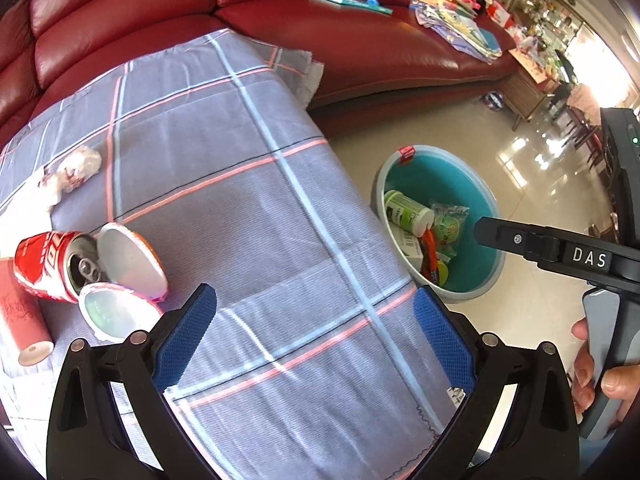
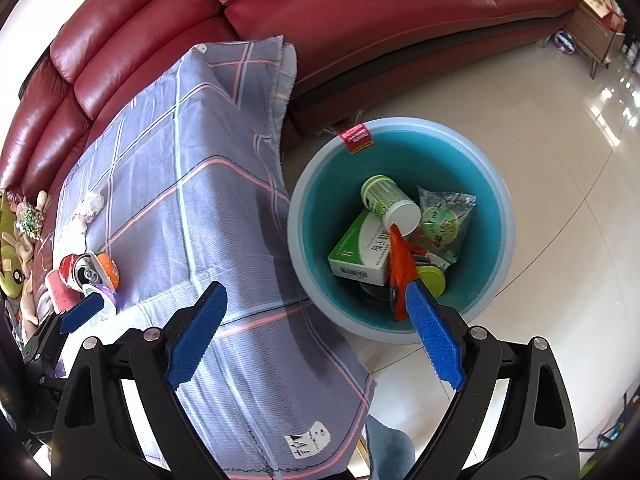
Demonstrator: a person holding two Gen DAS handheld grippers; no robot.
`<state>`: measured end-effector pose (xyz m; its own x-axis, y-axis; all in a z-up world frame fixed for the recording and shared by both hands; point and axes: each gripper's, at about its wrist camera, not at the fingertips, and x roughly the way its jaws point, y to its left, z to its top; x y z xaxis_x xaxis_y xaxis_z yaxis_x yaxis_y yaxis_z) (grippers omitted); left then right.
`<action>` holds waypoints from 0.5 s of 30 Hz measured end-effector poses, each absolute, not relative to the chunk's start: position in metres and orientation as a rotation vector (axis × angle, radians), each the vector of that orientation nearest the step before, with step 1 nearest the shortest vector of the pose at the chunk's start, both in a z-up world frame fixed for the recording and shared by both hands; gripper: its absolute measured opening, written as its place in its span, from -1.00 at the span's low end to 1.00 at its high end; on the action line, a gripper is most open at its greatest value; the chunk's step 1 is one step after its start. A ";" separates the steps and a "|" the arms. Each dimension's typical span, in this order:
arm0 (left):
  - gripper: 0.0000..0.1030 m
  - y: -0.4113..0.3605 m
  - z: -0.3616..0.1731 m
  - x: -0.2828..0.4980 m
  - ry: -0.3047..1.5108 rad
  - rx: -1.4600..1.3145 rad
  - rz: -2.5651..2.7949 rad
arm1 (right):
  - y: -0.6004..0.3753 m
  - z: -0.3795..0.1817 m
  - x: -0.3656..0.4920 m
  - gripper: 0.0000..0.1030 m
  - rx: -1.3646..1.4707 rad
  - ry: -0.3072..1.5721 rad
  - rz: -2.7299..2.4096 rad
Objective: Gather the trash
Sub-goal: 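Bring both tools back over the table toward the cup and can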
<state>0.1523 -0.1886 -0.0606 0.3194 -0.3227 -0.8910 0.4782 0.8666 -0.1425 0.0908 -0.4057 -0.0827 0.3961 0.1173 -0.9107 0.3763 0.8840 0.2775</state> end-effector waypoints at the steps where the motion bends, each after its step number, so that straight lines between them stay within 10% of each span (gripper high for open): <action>1: 0.92 -0.179 -0.061 0.153 1.130 0.147 -0.515 | -0.398 -0.082 0.094 0.68 0.479 1.168 -0.159; 15: 0.92 -0.015 -0.056 0.165 1.121 -0.035 -0.237 | -0.251 -0.075 0.152 0.68 0.219 1.237 0.076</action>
<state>0.1650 -0.0150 -0.0565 0.4119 -0.2063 -0.8876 0.1711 0.9742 -0.1471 0.1522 -0.2513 -0.0754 0.3285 0.1755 -0.9281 0.0610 0.9766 0.2062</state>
